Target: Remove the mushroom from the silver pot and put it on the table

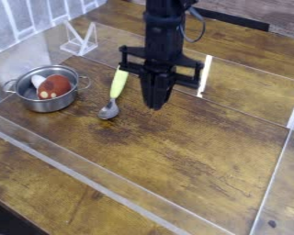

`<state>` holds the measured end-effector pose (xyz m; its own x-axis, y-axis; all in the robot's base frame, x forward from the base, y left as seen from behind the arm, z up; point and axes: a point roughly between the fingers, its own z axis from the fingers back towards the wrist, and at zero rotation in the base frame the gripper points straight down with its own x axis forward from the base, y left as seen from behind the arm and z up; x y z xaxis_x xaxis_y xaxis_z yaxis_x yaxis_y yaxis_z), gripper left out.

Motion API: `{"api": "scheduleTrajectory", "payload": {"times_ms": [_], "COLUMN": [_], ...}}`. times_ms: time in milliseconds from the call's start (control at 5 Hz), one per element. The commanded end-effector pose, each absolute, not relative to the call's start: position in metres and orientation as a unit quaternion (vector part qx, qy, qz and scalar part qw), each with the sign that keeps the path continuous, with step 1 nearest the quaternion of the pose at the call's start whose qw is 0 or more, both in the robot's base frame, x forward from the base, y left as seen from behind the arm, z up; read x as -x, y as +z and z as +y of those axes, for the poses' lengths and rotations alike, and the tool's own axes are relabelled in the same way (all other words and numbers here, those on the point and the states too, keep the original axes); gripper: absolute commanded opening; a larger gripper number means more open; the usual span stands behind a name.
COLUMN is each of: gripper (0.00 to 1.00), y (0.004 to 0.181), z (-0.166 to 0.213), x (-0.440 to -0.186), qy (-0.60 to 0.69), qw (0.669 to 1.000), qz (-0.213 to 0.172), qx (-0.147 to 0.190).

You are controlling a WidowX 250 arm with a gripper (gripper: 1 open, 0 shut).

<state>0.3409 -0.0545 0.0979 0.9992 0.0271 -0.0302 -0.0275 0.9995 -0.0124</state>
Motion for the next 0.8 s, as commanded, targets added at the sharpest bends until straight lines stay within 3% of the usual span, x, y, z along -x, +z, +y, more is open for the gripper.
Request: {"api": "scheduleTrajectory", "payload": {"times_ms": [0,200,600], "gripper": [0.00,0.00,0.00], "y": [0.146,0.161,0.153], "z": [-0.052,-0.044,-0.062], "x": [-0.341,-0.343,-0.355], "qy": [0.023,0.044,0.088], "qw": [0.999,0.998,0.995], "qz": [-0.031,-0.033,-0.042], "qx": [0.000,-0.011,-0.016]}}
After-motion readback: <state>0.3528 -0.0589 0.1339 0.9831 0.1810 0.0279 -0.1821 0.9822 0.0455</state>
